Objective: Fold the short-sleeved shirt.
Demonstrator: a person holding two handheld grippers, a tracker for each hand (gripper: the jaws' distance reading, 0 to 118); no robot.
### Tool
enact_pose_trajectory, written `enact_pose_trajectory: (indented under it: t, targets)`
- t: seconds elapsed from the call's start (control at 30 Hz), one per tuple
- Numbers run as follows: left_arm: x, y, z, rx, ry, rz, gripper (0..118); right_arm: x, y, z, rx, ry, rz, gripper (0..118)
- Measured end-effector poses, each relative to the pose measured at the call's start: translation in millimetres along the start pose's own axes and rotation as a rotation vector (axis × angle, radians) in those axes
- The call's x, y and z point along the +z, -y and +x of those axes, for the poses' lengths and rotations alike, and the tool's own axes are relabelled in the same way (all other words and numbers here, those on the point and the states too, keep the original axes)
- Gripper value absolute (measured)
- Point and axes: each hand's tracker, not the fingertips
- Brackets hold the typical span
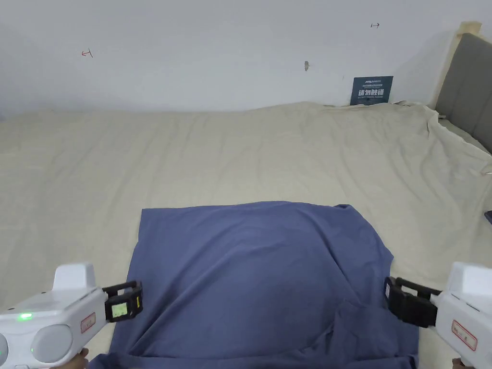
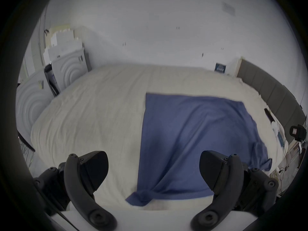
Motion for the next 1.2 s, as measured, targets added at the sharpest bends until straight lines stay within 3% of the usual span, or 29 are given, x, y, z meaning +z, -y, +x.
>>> enact_pose_trajectory:
  t: [0.1,0.17,0.3,0.33,0.4,0.77,1.07,1.1,1.2]
  targets:
    - [11.8,-12.1,11.0,-0.009,-0.009,0.114,112,10.5,-14.9,-21.2,0.033,0.025,0.087,99]
    - [16.0,-14.9,15.6,-0.011,-0.011,0.169,101,13.8,-17.5,-30.5,0.071,0.052,0.128,87]
    - [22.9,-11.5,25.0,-0.024,-0.015,0.237,45,21.1,-19.7,-44.0,0.096,0.063,0.197,31]
    - [24.6,-10.0,25.4,-0.019,-0.004,0.247,22,20.6,-19.1,-43.8,0.106,0.069,0.218,7]
    - [20.8,-8.4,22.7,-0.016,0.017,0.24,0,23.7,-17.2,-48.3,0.144,0.09,0.26,0]
    - [17.7,-1.7,18.8,-0.04,0.007,0.181,0,21.1,-17.0,-46.3,0.15,0.071,0.251,0]
    - [-17.6,13.2,-10.3,0.059,0.025,-0.198,0,16.2,-10.5,-38.5,0.135,0.068,0.213,0]
    - [-22.1,17.4,-14.0,0.072,0.028,-0.231,6,15.8,-8.9,-37.3,0.133,0.07,0.21,0]
    - [-31.6,31.6,-23.5,0.134,0.011,-0.295,58,13.4,-5.0,-32.7,0.123,0.074,0.194,0]
